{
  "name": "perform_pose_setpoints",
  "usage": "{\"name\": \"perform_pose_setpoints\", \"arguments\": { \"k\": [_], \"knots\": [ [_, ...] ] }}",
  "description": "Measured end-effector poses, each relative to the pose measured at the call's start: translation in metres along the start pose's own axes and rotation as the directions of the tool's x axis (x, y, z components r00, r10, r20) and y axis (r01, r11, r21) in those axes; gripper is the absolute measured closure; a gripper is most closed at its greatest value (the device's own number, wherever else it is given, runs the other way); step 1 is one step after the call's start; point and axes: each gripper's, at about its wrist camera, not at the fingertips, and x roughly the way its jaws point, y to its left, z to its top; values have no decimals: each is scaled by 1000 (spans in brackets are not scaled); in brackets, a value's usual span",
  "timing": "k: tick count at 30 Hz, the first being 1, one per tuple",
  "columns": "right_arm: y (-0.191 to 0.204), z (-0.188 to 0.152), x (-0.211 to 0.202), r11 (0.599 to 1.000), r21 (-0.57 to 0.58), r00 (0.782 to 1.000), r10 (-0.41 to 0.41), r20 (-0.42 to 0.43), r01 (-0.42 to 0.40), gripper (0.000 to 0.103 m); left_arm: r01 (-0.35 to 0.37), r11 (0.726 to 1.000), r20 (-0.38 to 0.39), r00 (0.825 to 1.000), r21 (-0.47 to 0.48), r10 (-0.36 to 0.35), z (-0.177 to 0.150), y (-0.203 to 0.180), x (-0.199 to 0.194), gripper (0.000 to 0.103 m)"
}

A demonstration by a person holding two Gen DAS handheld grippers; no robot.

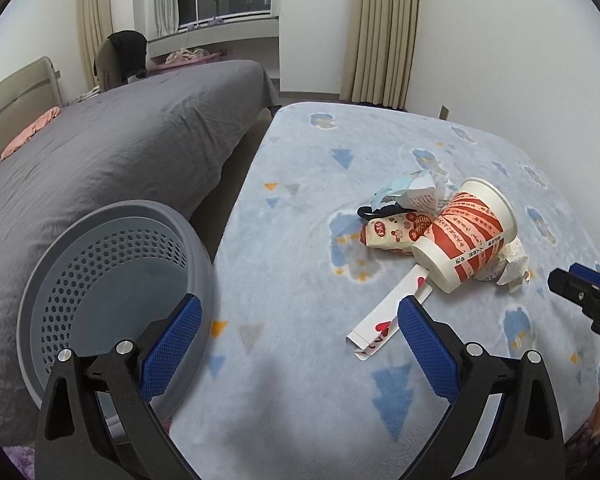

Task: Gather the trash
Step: 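Move both open tools back over the mattress toward the remaining trash, then close the right tool on the crumpled tissues while the left tool grasps the white paper strip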

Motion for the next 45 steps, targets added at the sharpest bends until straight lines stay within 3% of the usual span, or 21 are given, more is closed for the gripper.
{"name": "perform_pose_setpoints", "arguments": {
  "k": [9,12,30,33,34,37,45],
  "knots": [
    [6,4,39,999,-54,997,7,-74,-11,34,-12,1000,-20,1000,2,12,1,-4,13,7],
    [6,5,47,998,-54,997,4,-80,-9,28,-15,1000,-25,1000,4,15,1,-5,17,7],
    [5,21,87,997,-73,995,-24,-98,17,28,-22,1000,-47,999,4,22,1,-4,29,7],
    [6,20,88,997,-81,995,-18,-96,10,29,-19,1000,-47,999,7,19,1,-3,29,7],
    [7,20,88,996,-86,996,-13,-94,5,36,-19,1000,-47,999,8,19,0,-3,30,7],
    [11,19,85,995,-104,997,-11,-81,2,43,-18,1000,-48,999,12,18,-1,-4,30,7],
    [0,10,65,999,-43,998,-7,-63,4,46,-13,1000,-50,999,27,14,-4,-7,29,7]
  ]
}}
